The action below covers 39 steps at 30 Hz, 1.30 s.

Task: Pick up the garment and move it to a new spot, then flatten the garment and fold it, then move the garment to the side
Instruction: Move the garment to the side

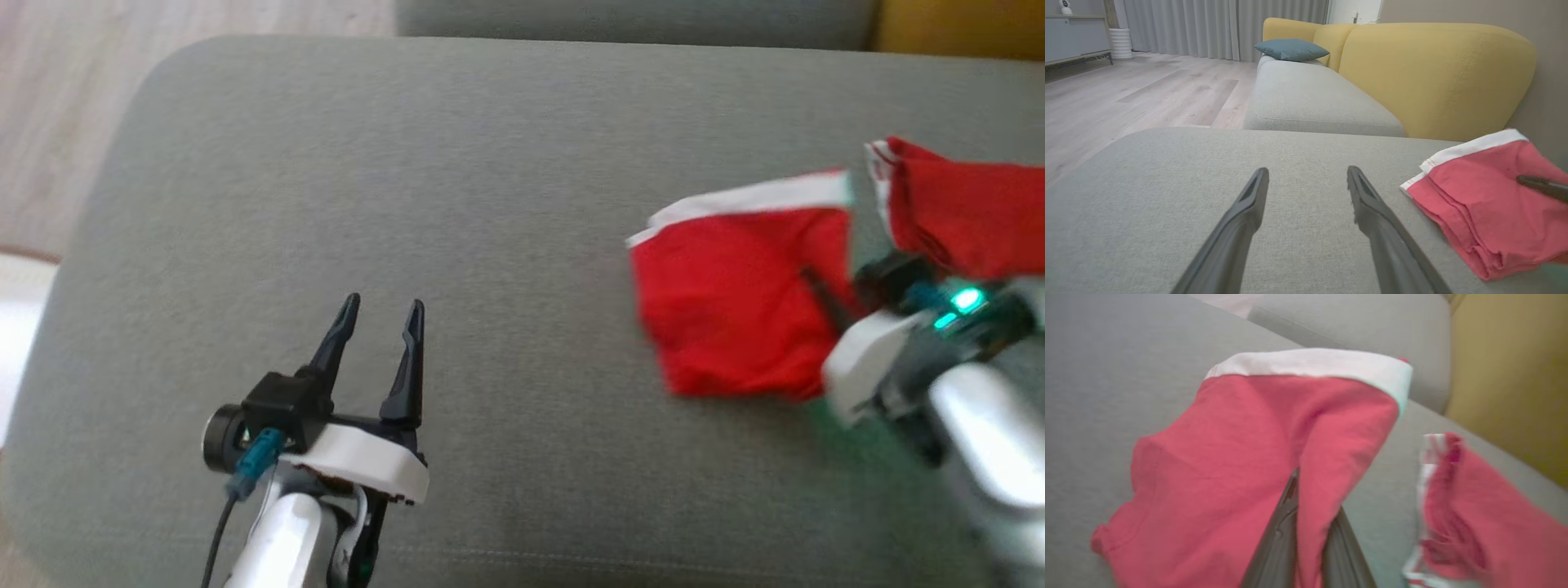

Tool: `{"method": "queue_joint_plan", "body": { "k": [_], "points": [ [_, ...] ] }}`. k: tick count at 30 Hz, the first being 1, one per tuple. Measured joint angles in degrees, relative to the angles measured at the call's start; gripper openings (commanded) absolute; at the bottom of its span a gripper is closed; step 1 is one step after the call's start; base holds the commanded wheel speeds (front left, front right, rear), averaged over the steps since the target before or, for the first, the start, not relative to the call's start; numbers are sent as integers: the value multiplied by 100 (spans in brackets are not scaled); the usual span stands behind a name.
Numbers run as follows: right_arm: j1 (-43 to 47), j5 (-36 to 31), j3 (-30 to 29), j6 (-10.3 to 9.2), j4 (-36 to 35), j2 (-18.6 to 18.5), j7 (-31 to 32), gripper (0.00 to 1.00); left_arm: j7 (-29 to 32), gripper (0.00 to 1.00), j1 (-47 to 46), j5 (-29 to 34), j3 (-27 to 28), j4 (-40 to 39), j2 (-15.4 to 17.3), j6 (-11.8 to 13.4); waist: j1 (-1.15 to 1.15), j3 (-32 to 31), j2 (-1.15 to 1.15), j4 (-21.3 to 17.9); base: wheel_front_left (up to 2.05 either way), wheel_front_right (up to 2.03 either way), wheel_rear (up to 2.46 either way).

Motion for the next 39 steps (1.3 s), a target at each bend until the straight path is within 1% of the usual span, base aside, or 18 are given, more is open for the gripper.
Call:
{"method": "queue_joint_plan", "body": {
  "k": [3, 5, 7, 13, 17, 18, 20, 22, 28, 31, 36, 37, 38, 39],
  "points": [
    [-304, 191, 233, 0, -181, -699, 147, 0, -1, 100, -22, -3, 10, -34, 0, -1, 0, 53, 0, -161, 0, 0, 0],
    [-462, 292, 383, 0, -272, -1196, 202, 0, -1, 100, -52, -3, -56, -46, 0, -26, 0, 161, 0, -196, 0, 0, 0],
    [-604, 383, 498, 0, -325, -1589, 264, 0, -1, 100, -96, -5, -132, -58, -2, -44, 0, 295, 0, -203, 0, 0, 0],
    [-1147, 458, 536, 0, -107, -2474, 380, 0, -1, 100, -415, -15, -146, -107, -3, -37, 0, 739, 0, -142, 0, 0, 0],
    [-1354, 286, 525, 0, 62, -2932, 401, 0, -1, 100, -622, -82, -209, -130, -4, 9, 0, 1021, 0, -10, 0, 0, 0],
    [-1354, 286, 525, 0, 62, -2932, 401, 0, -1, 100, -622, -82, -209, -130, -4, 9, 0, 1021, 0, -10, 0, 0, 0],
    [-1389, 200, 486, 0, 124, -3094, 481, 0, -1, 100, -701, -179, -246, -158, -8, 36, 0, 1159, 0, 68, 0, 0, 0],
    [-1425, 164, 305, 0, 230, -3203, 645, 0, -1, 100, -791, -275, -301, -177, -11, 66, 1, 1343, 0, 172, 0, 0, 0],
    [-1376, 69, 2, 0, 298, -3216, 1091, 0, -1, 100, -907, -366, -342, -235, -19, 212, 1, 1595, 0, 317, 0, 0, 0],
    [-1159, 32, -205, 0, 314, -3217, 1345, 0, -1, 100, -993, -363, -401, -242, -20, 226, 1, 1656, 0, 352, 0, 0, 0],
    [-903, -43, -635, 0, 302, -3189, 1436, 0, -1, 100, -1028, -363, -495, -252, -24, 241, 0, 1687, 0, 353, 0, 0, 0],
    [-895, -89, -740, 0, 292, -3172, 1425, 45, -1, 100, -1043, -363, -492, -244, -23, 241, 0, 1679, 0, 350, 0, 0, 0],
    [-886, -157, -848, 0, 283, -3141, 1397, 98, -1, 100, -1068, -361, -491, -219, -23, 240, 0, 1659, 0, 347, 0, 0, 0],
    [-871, -207, -957, 1, 265, -3098, 1383, 100, -1, 100, -1090, -361, -487, -205, -23, 240, 0, 1632, 0, 343, 0, 0, 0]
  ]
}}
